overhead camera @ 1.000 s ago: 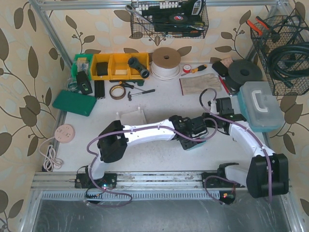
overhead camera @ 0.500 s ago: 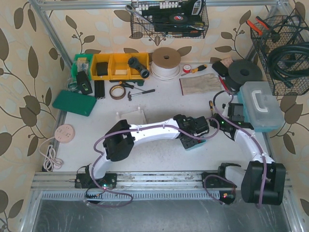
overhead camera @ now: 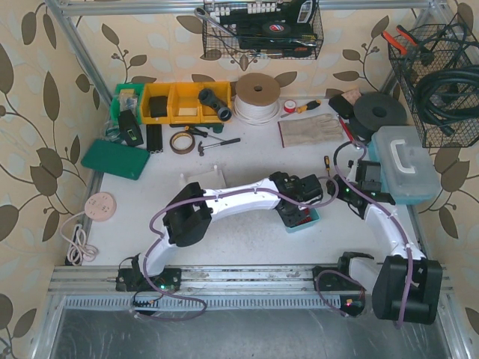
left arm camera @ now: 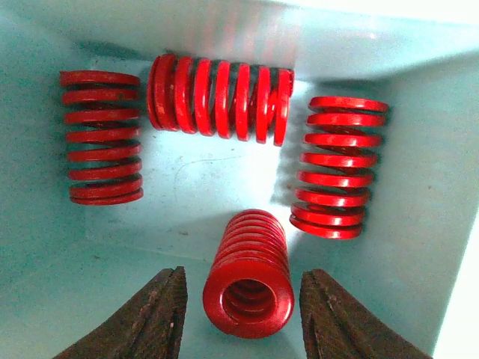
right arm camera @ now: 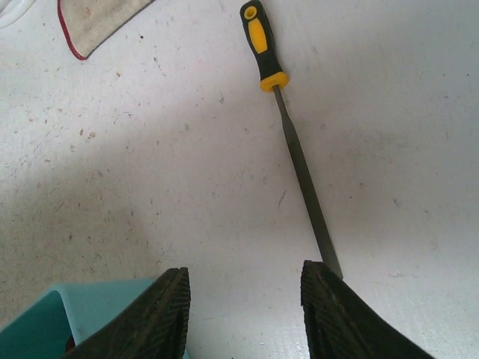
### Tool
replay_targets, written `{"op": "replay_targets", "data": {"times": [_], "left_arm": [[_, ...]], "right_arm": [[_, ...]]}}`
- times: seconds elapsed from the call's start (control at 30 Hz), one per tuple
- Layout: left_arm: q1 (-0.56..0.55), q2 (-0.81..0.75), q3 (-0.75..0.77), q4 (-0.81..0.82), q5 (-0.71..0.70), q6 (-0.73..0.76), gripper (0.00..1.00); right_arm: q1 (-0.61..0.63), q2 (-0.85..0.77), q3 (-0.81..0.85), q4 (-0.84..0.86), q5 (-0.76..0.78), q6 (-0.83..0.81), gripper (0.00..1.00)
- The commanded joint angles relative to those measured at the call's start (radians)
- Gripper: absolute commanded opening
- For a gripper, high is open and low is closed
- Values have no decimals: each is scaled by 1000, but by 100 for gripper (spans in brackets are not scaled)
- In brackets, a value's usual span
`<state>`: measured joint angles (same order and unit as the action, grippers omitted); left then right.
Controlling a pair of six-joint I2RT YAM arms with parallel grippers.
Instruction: Install the large spring
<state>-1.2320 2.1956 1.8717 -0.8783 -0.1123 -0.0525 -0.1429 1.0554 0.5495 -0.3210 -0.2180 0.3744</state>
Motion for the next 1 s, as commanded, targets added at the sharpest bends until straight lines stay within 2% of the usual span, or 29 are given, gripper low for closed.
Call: {"op": "replay_targets", "data": {"times": [0.0, 0.43, 0.97], "left_arm": [[23, 20, 15, -76, 34, -19, 46], [25, 37, -10, -53, 4, 13, 53], [43, -11, 19, -39, 50, 45, 23]], "right_arm": [[-6, -27, -15, 7, 10, 8, 43], [-9, -75, -22, -3, 54, 15, 45], [-10, -99, -31, 0, 75, 24, 45]]}}
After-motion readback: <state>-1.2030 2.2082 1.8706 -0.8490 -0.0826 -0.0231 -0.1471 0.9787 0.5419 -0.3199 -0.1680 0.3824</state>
